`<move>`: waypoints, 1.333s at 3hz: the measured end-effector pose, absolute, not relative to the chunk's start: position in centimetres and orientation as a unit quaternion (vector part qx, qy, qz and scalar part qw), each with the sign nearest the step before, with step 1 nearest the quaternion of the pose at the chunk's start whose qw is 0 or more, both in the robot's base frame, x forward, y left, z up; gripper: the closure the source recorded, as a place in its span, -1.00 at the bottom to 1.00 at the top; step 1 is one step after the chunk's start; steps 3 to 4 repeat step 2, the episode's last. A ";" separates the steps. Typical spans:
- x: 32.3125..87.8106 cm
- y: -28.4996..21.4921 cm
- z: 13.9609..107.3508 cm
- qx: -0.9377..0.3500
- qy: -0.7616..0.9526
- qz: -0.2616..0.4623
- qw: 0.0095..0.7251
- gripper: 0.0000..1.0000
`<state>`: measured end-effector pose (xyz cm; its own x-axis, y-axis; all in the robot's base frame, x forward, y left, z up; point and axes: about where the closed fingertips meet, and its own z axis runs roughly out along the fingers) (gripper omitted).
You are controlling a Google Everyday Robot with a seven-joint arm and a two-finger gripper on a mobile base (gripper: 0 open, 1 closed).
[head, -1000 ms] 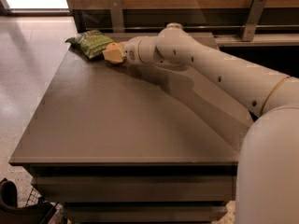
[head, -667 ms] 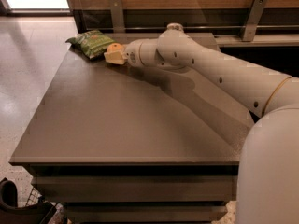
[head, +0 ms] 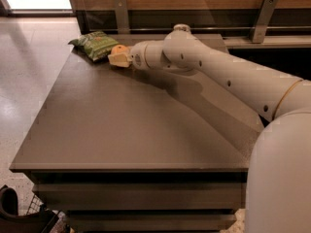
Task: Move orange near green jalapeno chip bag
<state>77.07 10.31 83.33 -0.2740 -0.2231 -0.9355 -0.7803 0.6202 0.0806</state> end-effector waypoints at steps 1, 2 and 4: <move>77.1 10.3 83.4 -0.335 0.748 0.278 0.501 -0.71; 77.0 10.6 83.3 -0.336 0.748 0.280 0.500 -1.00; 77.0 10.6 83.3 -0.336 0.748 0.280 0.500 -1.00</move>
Offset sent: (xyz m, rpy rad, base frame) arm 0.0000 0.0000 0.0003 0.0000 0.0000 0.0000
